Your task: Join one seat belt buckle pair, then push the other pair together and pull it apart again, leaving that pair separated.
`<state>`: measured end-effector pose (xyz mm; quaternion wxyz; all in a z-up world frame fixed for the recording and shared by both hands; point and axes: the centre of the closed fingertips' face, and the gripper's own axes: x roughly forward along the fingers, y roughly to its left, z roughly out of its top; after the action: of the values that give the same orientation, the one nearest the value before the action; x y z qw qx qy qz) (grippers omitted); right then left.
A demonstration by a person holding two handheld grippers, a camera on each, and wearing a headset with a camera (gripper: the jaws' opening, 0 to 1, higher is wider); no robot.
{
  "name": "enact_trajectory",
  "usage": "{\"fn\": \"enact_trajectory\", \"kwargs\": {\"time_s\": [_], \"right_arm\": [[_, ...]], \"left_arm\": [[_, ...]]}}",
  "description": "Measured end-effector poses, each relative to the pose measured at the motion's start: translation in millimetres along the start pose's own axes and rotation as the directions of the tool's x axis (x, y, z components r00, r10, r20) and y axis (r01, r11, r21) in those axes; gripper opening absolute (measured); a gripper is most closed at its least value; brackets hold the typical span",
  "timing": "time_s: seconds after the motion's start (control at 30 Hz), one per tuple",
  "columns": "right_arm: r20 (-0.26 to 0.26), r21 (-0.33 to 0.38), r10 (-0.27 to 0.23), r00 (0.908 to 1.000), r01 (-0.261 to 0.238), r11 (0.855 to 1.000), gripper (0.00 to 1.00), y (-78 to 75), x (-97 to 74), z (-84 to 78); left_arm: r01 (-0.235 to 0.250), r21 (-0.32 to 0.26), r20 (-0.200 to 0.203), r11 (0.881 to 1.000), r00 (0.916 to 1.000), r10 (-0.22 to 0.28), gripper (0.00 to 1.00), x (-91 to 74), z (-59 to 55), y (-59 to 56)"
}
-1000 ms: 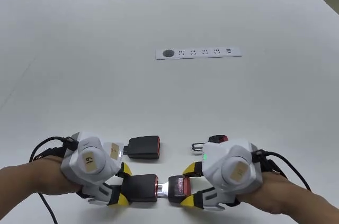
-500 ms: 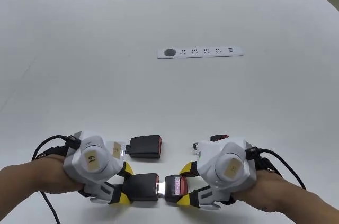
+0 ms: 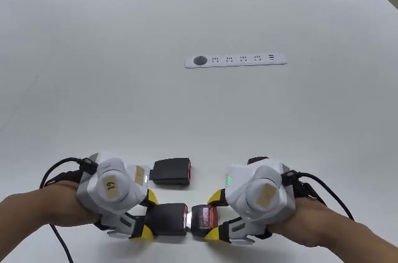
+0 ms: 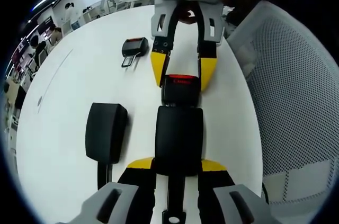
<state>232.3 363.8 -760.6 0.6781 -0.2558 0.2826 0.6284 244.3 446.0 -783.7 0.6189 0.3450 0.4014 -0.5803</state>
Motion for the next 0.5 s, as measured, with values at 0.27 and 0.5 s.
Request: {"fn": "enact_trajectory", "kwargs": {"time_s": [0.27, 0.5], "right_arm": [[0.003, -0.020, -0.006, 1.0000, 0.006, 1.000, 0.27, -3.7, -1.9, -5.9], [-0.005, -0.010, -0.004, 1.0000, 0.004, 1.000, 0.27, -8.9, 3.7, -7.5]], "left_arm": [[0.009, 0.014, 0.003, 1.000, 1.0000, -0.009, 0.31, -0.3, 1.6, -0.3], [0.016, -0.019, 0.004, 1.000, 0.9999, -0.016, 0.30, -0.6, 5.0, -0.3]]}}
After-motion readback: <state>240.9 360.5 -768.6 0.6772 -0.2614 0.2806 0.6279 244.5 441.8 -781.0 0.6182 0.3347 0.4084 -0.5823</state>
